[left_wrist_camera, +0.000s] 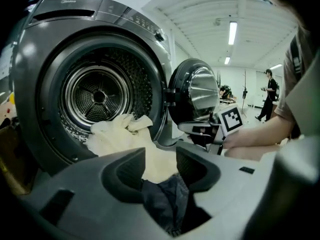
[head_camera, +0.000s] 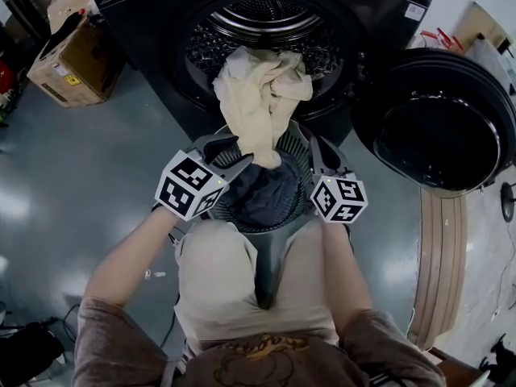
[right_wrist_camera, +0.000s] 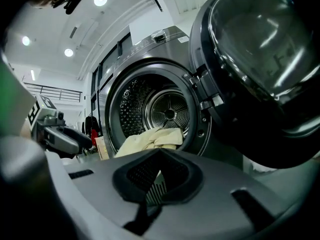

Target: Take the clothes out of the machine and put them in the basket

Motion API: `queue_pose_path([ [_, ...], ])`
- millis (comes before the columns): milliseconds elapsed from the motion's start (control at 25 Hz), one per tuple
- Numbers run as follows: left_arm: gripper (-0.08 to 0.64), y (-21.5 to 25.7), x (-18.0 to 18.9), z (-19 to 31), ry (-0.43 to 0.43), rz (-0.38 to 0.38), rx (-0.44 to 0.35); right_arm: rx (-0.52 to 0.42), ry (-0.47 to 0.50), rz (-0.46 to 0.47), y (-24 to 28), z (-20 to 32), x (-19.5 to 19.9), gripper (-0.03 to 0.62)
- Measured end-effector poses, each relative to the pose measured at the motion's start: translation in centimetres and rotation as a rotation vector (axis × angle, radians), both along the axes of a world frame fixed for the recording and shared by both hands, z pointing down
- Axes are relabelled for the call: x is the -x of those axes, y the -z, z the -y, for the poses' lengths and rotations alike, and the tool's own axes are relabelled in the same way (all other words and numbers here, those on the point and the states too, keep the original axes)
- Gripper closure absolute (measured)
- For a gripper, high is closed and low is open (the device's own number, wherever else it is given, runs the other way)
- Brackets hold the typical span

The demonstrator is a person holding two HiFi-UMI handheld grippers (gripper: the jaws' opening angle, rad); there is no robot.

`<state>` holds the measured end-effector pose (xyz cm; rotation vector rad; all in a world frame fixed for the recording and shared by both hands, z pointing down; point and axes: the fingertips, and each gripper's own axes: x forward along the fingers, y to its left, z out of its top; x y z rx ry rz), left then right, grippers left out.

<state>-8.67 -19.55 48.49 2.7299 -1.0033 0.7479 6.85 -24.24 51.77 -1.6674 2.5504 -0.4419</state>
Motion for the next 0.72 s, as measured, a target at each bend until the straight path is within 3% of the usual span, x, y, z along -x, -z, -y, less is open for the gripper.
queue_pose_path([
  [280,0.27,-0.6,1.1,7.2,0.118,-0.009,-0.071,-0.02,-0.004,-0.005,0.8,-0.5,-0.5,0.595],
  [720,0.217,-4.5,0.7,20.9,0.264,0.158,-0.121,-0.035,-0.013,-0.036,1.8,-1.5,-0.9,0.595],
])
